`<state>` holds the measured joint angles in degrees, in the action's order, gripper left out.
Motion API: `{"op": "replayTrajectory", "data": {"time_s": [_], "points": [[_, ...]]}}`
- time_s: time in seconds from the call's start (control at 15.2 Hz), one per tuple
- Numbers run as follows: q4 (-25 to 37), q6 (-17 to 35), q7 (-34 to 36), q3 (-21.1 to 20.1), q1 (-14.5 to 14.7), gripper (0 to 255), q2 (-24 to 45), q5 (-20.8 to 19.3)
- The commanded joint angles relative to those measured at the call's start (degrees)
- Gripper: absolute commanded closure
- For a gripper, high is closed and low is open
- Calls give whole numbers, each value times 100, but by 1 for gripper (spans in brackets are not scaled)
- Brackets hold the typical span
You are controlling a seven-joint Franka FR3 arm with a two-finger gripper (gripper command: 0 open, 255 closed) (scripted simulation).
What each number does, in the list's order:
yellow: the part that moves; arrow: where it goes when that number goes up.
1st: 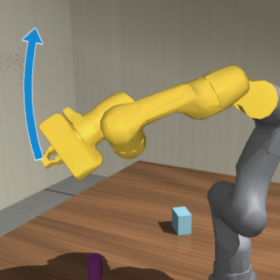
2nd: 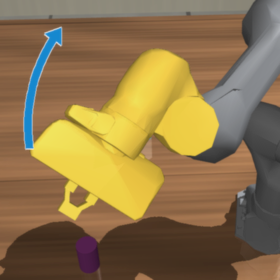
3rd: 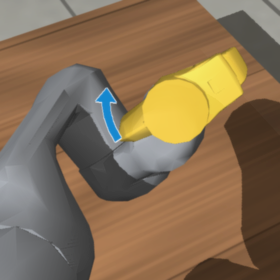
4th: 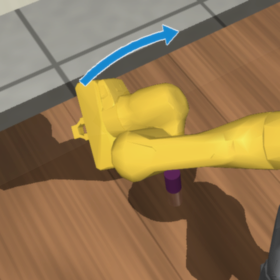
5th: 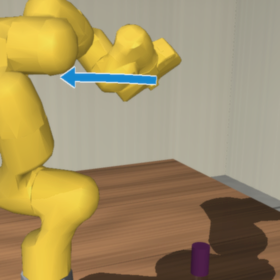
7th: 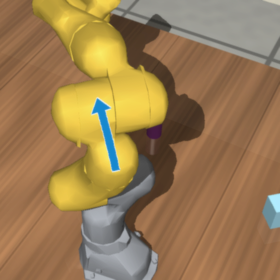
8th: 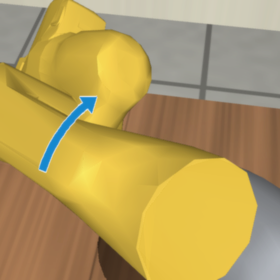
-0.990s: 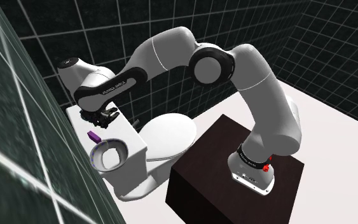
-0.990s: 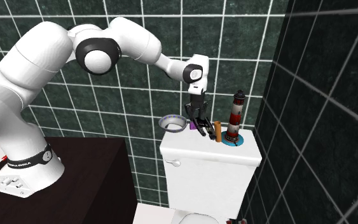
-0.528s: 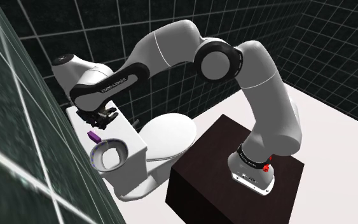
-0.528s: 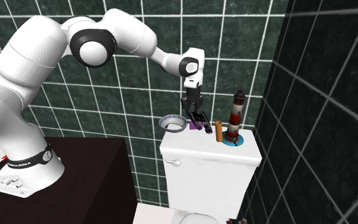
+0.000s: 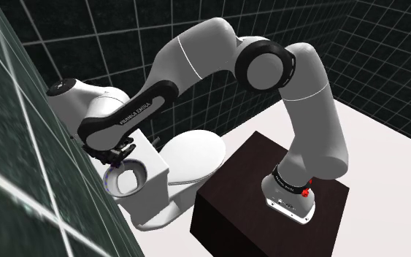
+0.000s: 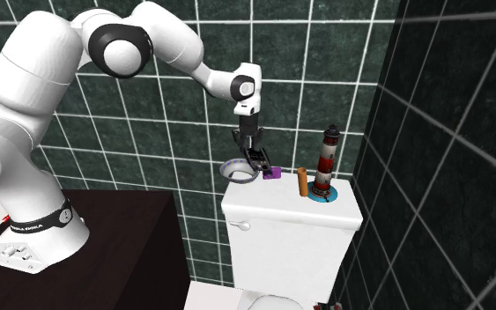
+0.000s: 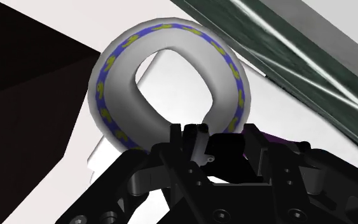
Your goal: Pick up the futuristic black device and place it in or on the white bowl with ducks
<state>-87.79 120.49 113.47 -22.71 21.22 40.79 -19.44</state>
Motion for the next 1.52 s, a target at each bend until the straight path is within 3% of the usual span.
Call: {"op": "replayTrajectory", "data": {"time_s": [0.0, 0.2, 1.12, 1.19, 1.25, 1.45], "points": [[-186, 51, 249, -95, 191, 255, -128, 10], [-373, 93, 613, -237, 370, 255, -226, -33], [-369, 586, 1094, -571, 129, 255, 546, -790], [-480, 221, 1065, -475, -286, 0, -210, -763], [-480, 220, 1067, -479, -289, 0, -208, -766], [-479, 445, -59, -915, -1274, 0, -108, 80]]}}
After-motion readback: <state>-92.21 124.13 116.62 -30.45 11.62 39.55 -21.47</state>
